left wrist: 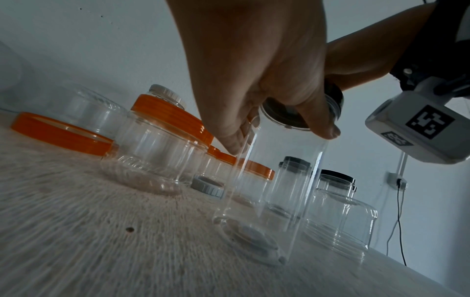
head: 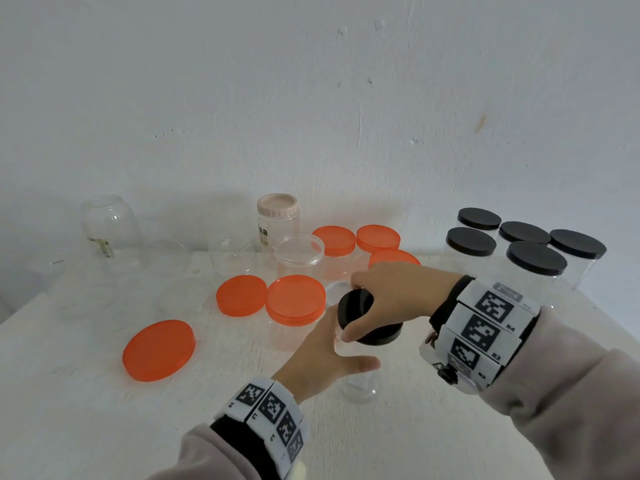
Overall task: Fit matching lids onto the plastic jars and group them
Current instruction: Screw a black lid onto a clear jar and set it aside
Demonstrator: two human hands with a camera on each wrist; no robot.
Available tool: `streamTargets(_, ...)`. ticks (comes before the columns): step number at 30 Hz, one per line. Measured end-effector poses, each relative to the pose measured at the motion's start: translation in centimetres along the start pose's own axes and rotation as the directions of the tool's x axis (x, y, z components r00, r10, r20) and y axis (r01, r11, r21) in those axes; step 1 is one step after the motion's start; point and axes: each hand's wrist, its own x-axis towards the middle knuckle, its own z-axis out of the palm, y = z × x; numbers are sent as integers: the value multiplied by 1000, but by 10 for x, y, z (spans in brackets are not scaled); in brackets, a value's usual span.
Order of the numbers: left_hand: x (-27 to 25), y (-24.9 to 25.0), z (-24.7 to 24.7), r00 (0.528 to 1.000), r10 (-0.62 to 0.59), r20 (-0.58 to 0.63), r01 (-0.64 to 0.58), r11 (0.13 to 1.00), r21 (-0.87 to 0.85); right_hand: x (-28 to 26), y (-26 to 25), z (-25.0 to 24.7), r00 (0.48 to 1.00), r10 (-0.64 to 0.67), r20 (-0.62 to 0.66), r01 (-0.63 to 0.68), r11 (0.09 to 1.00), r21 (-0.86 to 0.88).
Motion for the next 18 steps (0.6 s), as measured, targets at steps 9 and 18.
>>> streamTargets(9,2,-3,1,1000,-3,4,3,1000,-16,-8,-1,-14,975,-22,220,15,999,37)
streamTargets(18,1,-3,1,1000,7,8,-7,1000,7,-4,-4,-15,984,-73,165,77,997,-17)
